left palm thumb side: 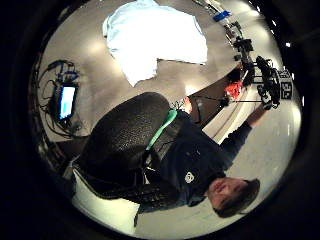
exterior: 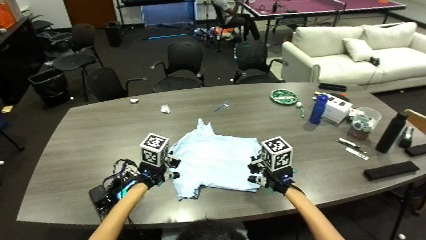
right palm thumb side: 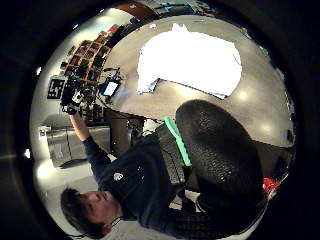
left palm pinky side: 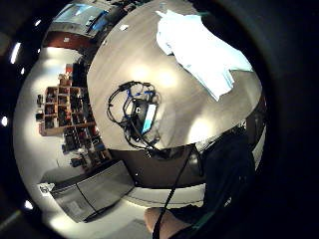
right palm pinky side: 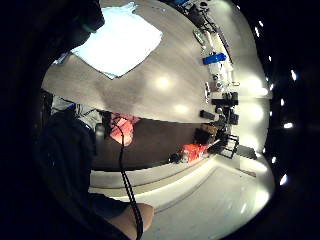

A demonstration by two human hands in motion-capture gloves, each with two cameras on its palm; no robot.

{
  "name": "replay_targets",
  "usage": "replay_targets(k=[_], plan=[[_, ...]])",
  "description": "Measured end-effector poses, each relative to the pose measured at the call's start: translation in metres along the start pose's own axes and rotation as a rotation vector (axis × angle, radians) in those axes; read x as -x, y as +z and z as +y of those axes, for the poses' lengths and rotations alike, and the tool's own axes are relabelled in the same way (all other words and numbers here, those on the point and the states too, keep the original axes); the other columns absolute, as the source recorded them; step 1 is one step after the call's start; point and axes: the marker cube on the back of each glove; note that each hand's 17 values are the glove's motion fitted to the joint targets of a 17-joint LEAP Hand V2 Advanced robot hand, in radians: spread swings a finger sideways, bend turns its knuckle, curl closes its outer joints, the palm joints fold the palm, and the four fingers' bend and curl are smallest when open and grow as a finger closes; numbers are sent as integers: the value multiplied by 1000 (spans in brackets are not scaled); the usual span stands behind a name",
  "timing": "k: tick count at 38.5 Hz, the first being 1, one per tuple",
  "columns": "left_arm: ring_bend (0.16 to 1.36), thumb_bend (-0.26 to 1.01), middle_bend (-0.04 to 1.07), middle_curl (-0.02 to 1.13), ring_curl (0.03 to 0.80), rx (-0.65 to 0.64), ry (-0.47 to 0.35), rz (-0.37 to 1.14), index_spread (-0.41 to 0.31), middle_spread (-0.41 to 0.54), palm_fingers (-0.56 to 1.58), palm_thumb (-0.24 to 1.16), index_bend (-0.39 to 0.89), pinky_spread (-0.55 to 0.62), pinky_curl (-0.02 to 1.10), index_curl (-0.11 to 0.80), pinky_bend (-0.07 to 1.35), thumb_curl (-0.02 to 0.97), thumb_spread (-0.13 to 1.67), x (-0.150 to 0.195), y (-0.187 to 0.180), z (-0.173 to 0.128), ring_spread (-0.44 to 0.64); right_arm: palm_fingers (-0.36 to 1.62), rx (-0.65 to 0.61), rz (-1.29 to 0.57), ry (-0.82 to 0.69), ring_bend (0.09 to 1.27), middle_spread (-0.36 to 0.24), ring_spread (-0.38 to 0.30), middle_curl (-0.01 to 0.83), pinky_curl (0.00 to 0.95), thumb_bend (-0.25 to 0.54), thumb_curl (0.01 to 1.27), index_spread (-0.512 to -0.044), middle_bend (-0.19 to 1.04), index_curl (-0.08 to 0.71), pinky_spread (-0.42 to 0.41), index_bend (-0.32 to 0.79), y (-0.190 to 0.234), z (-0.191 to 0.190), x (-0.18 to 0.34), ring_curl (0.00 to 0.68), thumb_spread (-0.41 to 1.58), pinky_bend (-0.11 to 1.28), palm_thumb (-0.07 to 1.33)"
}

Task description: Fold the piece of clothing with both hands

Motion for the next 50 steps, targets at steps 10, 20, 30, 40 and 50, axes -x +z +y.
replay_targets(k=[10,20,30,40,50], plan=[[518,17,166,109,177,25,1,-11,35,199,269,115,154,201,186,133,394,110,794,-4,0,-26,277,378,33,-13,25,492,-11,1,152,242,174,99,-291,210,79,72,92,-4,-24,-5,207,959,571,289],[548,9,152,144,208,158,41,28,37,238,196,201,182,247,240,209,417,184,954,-14,26,-94,348,377,121,-36,11,515,-9,-6,227,277,146,157,-321,231,119,80,124,6,-70,-3,250,1155,565,322],[553,-1,175,183,221,433,-2,42,22,230,175,301,180,276,262,269,394,243,1003,-30,96,-116,369,436,175,-51,29,530,-19,-33,284,289,116,214,-296,252,158,79,126,40,-107,-8,281,1193,521,384],[579,-22,168,214,241,565,19,-2,58,281,7,328,91,330,303,256,461,274,999,-39,171,-118,419,461,227,-77,34,541,-31,-60,327,306,77,258,-277,266,179,71,109,72,-115,-15,311,1195,499,436],[563,24,219,251,234,435,-64,122,34,225,95,456,234,330,301,283,441,327,1130,-32,187,-130,425,484,276,-69,36,533,-43,-74,359,316,33,287,-266,280,192,58,113,102,-129,-19,328,1203,477,464]])
